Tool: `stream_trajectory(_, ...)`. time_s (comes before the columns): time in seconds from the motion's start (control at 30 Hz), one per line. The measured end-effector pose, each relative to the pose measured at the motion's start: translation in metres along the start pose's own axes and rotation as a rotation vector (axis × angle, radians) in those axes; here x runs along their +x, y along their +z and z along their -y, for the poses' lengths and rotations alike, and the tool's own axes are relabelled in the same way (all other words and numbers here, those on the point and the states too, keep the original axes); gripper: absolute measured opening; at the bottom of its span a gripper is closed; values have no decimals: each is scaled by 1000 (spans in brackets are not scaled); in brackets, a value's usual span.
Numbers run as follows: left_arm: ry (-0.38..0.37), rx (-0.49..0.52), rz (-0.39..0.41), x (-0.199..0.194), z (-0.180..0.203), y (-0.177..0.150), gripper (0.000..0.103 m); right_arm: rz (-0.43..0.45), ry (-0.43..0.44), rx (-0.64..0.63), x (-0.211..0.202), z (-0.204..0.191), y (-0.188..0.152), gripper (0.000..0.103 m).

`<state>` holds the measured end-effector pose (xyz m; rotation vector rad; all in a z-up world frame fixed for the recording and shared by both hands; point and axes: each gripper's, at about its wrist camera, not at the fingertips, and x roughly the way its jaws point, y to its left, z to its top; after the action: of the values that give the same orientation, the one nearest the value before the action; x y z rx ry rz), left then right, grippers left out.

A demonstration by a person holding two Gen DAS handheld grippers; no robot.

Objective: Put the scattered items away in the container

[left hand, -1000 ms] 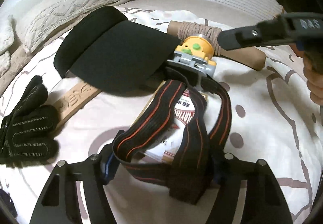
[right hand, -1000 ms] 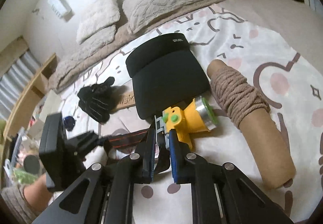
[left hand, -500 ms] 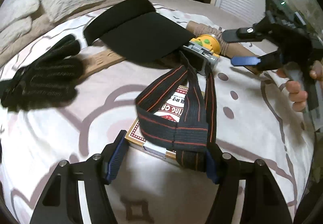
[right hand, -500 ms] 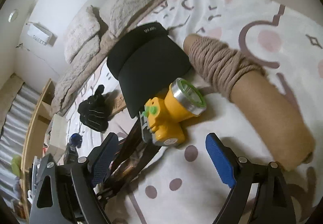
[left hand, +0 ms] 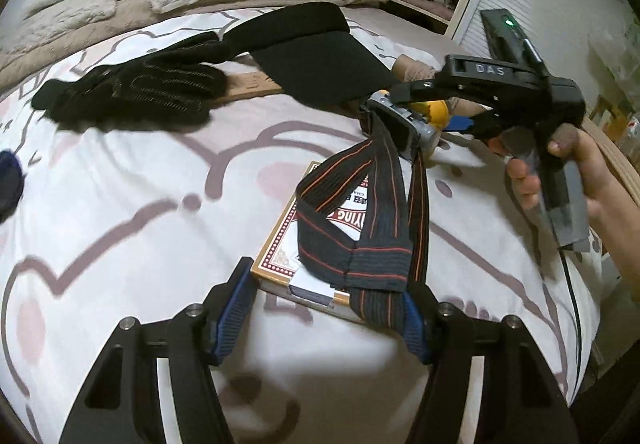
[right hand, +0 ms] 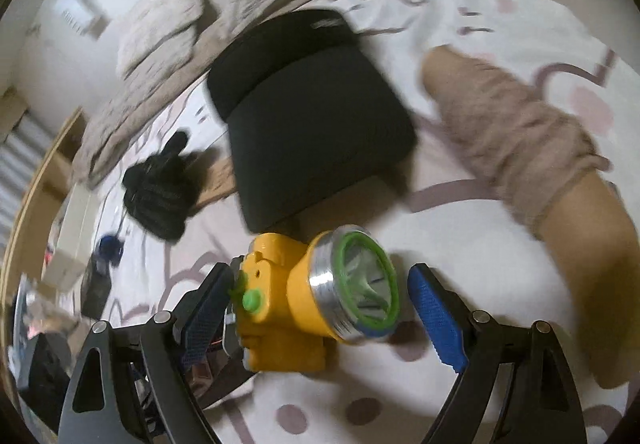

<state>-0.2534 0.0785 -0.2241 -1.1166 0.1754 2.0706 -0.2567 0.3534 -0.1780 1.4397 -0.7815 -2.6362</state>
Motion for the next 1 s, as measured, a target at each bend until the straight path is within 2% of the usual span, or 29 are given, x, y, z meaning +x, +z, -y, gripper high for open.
stream_trajectory(0.33,28,22,-25,-34,13,-48,64,-102,69,-185,0,-42,-40,88)
stream_trajectory(0.53,28,8,-40,-53,18,-72,62,-132,39,-307,-7,-70,-78,88)
stream_trajectory(0.67,37,-4,-44,-64,24,-88,61,-136,-20,-407,-8,-85,-102,88)
stream_trajectory(0.8,52,-25,-44,-72,28,-98,58,-119,-117,-521,-7,-99,-124,88)
stream_trajectory(0.93,88,-30,-38,-78,34,-103,58,-98,-200,-590,-5,-104,-129,88)
stream_trajectory(1.0,108,-42,-31,-82,33,-104,64,-92,-239,-596,-7,-101,-127,88)
